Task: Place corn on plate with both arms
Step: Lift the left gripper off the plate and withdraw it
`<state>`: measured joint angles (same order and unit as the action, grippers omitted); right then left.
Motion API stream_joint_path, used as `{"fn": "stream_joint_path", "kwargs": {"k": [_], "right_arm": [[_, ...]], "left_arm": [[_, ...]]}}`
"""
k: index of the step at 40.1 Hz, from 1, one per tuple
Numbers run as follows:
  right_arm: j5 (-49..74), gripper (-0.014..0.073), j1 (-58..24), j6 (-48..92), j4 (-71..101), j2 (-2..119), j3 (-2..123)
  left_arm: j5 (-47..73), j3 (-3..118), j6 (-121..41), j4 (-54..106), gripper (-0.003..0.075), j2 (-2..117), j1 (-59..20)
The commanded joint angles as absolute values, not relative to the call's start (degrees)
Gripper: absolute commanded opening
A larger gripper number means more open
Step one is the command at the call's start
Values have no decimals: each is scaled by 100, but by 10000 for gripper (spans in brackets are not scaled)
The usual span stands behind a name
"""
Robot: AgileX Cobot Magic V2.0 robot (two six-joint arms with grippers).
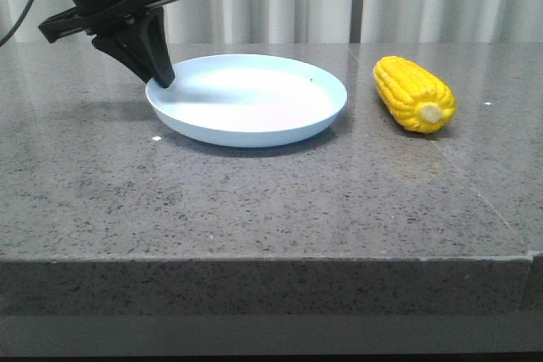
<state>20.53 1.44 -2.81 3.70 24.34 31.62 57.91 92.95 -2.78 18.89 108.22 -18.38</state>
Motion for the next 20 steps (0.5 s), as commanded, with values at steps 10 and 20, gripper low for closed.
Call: {"fn": "stream_joint_path", "kwargs": {"k": [10, 20], "right_arm": [[1618, 640, 180, -241, 398, 2504, 3363], [1618, 640, 180, -241, 398, 2504, 3363]], "left_arm": [[5600, 9476, -290, 1833, 248, 10518, -1852], [5953, 9480, 129, 151, 212, 9926, -1852]]}}
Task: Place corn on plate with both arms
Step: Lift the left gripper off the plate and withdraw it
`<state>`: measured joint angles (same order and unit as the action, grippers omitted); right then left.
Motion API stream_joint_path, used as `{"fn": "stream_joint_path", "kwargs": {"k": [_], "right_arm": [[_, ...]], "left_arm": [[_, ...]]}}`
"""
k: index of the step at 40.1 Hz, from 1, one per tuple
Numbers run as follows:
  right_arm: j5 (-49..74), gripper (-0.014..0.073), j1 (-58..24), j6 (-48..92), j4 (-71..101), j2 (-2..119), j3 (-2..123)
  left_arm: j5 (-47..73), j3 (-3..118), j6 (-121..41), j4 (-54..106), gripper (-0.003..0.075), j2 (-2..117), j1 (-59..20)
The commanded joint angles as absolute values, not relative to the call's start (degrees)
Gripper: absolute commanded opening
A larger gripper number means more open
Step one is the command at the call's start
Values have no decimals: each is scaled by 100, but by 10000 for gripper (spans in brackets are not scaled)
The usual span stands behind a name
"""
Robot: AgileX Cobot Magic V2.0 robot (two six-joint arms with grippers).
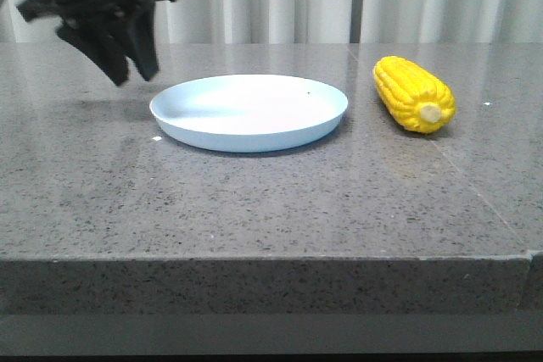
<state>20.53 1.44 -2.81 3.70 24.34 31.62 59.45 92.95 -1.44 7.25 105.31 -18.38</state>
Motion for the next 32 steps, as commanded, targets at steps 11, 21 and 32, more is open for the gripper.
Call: {"fn": "stream_joint_path", "kwargs": {"k": [11, 21, 32], "right_arm": [[1618, 640, 180, -241, 398, 2504, 3363], [1618, 640, 180, -241, 398, 2504, 3363], [1618, 640, 180, -241, 398, 2504, 3363]], "left_arm": [[6175, 9001, 772, -1213, -20, 9002, -1852], [5184, 7666, 918, -1247, -20, 7735, -1852], [4475, 6239, 1101, -1247, -20, 6473, -1454]]}}
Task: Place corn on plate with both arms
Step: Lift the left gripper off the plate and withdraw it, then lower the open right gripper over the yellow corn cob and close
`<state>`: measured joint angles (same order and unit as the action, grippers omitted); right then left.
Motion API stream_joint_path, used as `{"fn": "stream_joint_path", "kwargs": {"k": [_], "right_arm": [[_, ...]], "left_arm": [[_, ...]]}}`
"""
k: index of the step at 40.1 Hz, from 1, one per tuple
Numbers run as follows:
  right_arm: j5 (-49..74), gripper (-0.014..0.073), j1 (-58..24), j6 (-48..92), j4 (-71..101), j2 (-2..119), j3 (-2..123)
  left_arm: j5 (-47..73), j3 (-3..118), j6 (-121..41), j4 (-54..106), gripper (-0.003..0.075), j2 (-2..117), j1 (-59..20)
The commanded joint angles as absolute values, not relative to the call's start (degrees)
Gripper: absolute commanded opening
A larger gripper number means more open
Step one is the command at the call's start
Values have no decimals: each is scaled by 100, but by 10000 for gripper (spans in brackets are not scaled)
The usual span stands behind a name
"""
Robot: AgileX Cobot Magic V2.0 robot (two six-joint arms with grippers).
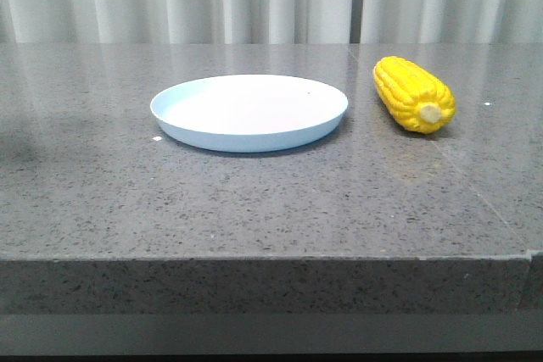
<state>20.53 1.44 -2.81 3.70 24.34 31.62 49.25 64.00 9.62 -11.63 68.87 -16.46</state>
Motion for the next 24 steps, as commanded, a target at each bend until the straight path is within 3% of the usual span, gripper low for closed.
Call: {"fn": "stream_joint_path", "kwargs": {"k": [1, 24], "right_arm": [[1618, 640, 180, -241, 398, 2504, 3363], [1618, 640, 180, -241, 398, 2504, 3363]], "left_arm": [[4423, 6104, 1101, -1247, -20, 6353, -1373], [2700, 3052, 1101, -1242, -20, 2122, -1182]]}}
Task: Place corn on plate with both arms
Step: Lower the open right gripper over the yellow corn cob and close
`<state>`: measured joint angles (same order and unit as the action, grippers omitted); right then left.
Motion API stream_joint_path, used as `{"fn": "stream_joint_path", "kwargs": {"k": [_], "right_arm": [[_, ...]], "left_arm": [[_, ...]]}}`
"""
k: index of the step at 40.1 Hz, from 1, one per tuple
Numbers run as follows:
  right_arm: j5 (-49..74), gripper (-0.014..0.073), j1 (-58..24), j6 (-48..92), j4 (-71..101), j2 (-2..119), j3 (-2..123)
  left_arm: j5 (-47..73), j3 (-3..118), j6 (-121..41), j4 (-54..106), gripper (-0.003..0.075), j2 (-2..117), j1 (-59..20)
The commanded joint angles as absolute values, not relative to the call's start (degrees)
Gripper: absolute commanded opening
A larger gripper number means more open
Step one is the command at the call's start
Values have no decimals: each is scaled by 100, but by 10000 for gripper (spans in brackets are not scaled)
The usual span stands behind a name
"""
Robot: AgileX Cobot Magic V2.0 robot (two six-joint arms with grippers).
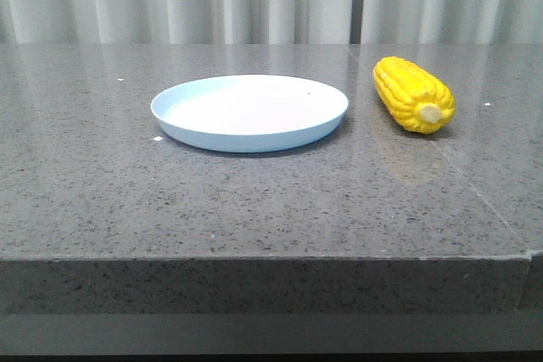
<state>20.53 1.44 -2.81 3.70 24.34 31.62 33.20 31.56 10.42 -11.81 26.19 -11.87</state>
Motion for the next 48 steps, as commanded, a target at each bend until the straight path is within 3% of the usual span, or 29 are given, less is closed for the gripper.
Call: {"fn": "stream_joint_path", "kwargs": {"k": [1, 10, 19, 34, 48], "right_arm": [[1618, 640, 180, -241, 398, 2504, 3363], [1618, 640, 180, -241, 398, 2504, 3363], [1966, 640, 180, -241, 804, 2835, 3497], [3041, 640, 73, -241, 1554, 5588, 5133], [3092, 640, -910, -241, 1637, 7942, 6538]], "left_arm": [[2661, 2990, 1101, -1254, -20, 1975, -1182], [2341, 2533, 1101, -1263, -20, 808, -1182], [2399, 2484, 1101, -1263, -20, 604, -1182], [2399, 2484, 1101, -1263, -20, 604, -1182], [2410, 2484, 1101, -1263, -20, 604, -1182]]}}
